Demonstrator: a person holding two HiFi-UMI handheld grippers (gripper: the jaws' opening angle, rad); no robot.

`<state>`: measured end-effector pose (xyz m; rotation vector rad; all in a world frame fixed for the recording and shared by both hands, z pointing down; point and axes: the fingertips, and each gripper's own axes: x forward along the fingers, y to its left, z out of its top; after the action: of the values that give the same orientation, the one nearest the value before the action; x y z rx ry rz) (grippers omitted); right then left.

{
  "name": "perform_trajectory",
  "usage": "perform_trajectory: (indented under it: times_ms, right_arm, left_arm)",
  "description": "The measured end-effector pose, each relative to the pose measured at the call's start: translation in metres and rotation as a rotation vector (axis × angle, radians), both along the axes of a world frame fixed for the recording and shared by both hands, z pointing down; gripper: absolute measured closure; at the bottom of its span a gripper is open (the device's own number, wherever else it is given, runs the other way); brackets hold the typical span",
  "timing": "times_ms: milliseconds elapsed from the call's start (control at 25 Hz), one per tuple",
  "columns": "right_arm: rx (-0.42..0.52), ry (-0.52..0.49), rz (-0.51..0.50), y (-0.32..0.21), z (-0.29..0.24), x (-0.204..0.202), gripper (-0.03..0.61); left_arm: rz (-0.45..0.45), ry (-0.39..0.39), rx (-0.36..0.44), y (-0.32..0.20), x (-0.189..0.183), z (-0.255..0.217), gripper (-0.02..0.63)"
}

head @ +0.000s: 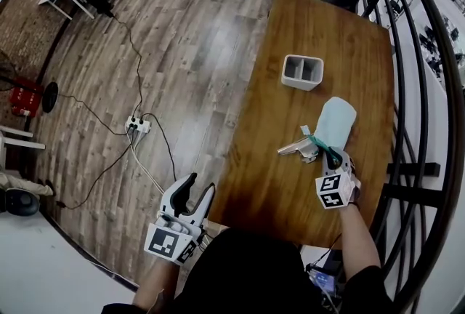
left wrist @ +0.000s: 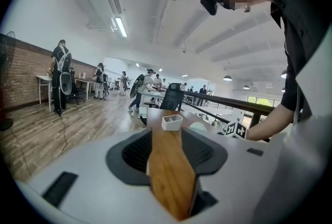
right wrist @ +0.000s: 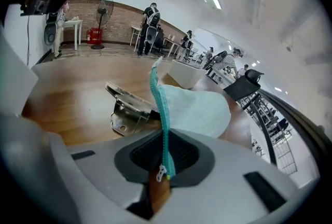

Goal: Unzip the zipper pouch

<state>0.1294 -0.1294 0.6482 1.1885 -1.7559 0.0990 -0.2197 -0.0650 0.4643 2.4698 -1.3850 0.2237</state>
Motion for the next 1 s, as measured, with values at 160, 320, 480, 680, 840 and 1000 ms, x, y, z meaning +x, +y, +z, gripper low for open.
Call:
perform_trajectory:
  times_ms: [160, 320, 480, 680, 840, 1000]
  right_arm:
    - [0.056, -0.072, 0.041, -0.009, -0.026, 0.008, 0.558]
    - [0.128, -0.137, 0.1, -0.019, -0.066, 0.034, 0.56]
    - [0.2, -0.201, 0.137, -0.022, -0.108, 0.056, 0.561]
    - [0.223, -0.267, 0.099, -0.003, -0.138, 0.06, 0.561]
    - [0.163, -0.313, 0.029, 0.027, -0.168, 0.048, 0.561]
    - [0.075, -0.338, -0.062, 0.063, -0.184, 0.025, 0.561]
  left_arm:
    - [0.0, -0.007, -0.002, -0.003, 0.008, -0.001, 0.431]
    - [0.01, 0.003, 0.022, -0.007, 0.027, -0.015, 0.433]
    - [0.029, 0.005, 0.054, -0.007, 0.047, -0.028, 0.434]
    - [0.063, 0.031, 0.066, 0.002, 0.083, -0.025, 0.434]
    - [0.112, 0.068, 0.061, 0.008, 0.116, -0.027, 0.434]
    - [0.186, 0.095, 0.06, 0.02, 0.149, -0.028, 0.434]
